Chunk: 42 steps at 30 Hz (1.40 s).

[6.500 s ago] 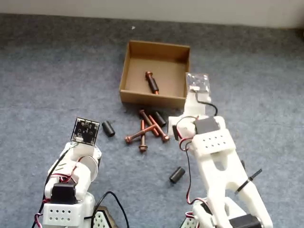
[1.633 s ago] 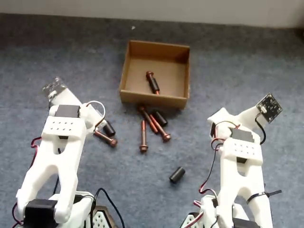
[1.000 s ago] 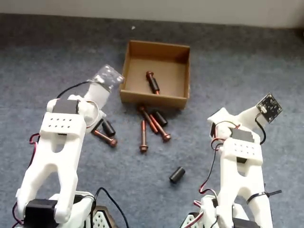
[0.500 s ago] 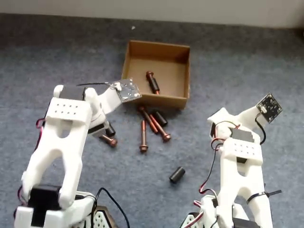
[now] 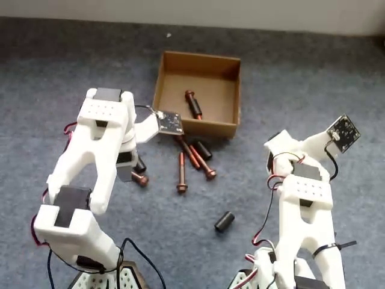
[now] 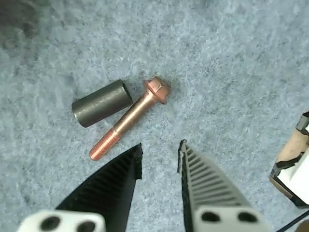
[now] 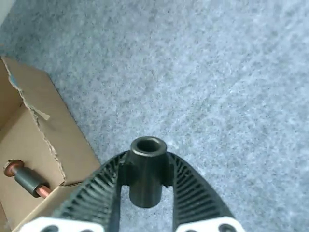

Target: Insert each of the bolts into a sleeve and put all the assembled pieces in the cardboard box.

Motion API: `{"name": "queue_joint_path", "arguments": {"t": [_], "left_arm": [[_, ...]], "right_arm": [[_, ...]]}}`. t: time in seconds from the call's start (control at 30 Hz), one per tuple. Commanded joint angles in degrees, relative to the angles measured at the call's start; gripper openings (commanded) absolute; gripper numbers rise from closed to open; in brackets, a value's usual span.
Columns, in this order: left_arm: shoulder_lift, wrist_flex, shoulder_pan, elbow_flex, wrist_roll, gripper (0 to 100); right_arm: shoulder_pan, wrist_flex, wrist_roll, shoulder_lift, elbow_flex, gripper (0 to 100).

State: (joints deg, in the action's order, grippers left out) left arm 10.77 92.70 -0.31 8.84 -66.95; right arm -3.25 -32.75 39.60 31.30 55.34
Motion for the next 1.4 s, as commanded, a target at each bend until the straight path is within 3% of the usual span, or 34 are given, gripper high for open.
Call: {"name": "queue_joint_path", "arguments": {"t": [0.0,0.43,1.0,1.37], "left_arm": [[1.98,-1.32,2.07,-1.98,-1.14,15],[11.56,-10.29,2.42,-2.33,-0.88,15],[12.88,-10.55,5.41,-2.15,1.93,15],[12.88,-10.20,5.58,-1.80,2.11,1]], "right_arm": [[-0.57,1.19,0.53,1.71,-0.22,0.4],[-0.57,1.19,0.53,1.71,-0.22,0.4],[-0.57,1.27,0.53,1.71,-0.22,0.4],[-0.57,1.27,0.53,1.71,-0.22,0.4]]}}
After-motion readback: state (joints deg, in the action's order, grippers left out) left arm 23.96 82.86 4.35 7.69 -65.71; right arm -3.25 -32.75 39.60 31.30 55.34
